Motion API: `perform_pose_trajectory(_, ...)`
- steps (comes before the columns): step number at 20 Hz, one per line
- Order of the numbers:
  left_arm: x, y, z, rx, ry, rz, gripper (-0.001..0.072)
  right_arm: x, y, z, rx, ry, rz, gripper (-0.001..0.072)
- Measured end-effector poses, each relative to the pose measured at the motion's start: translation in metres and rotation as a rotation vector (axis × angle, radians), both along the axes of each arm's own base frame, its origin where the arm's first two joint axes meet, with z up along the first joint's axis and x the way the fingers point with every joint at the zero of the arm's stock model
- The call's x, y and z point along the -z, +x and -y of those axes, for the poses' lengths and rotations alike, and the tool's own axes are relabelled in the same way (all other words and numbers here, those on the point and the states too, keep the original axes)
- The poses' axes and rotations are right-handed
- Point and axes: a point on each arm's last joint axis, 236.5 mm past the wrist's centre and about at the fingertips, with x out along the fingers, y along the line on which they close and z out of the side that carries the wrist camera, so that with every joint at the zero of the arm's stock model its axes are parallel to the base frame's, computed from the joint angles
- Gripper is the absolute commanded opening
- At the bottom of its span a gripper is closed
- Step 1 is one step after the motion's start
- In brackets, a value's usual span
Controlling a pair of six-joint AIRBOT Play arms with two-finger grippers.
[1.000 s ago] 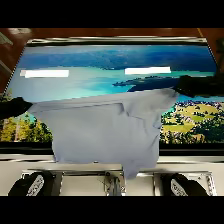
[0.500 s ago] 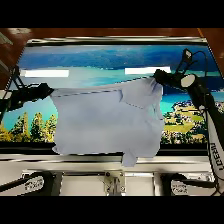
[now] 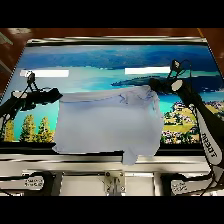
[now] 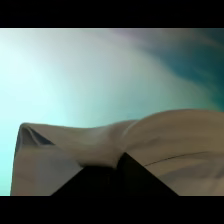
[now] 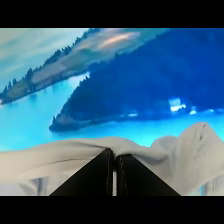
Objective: Fold the shirts.
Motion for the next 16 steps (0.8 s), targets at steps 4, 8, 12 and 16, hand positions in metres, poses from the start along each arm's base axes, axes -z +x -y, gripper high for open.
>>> perform_pose_trajectory(4, 0.013, -0.037, 0.010, 0.115, -0.043, -0.156, 0.0034, 0.002, -0.046, 0.007, -0.058, 0.026, -0.183, 0.0068)
perform_pose_trajectory(8, 0.018, -0.067, 0.004, 0.140, -0.080, -0.300, 0.0034, 0.016, -0.104, 0.007, -0.151, -0.003, -0.406, 0.0068)
perform_pose_trajectory(12, 0.021, -0.080, -0.008, 0.100, -0.098, -0.383, 0.0034, 0.036, -0.146, 0.019, -0.189, -0.093, -0.564, 0.0068)
perform_pose_trajectory(16, 0.025, -0.081, -0.006, 0.084, -0.101, -0.406, 0.0063, 0.049, -0.161, 0.026, -0.169, -0.124, -0.619, 0.0097)
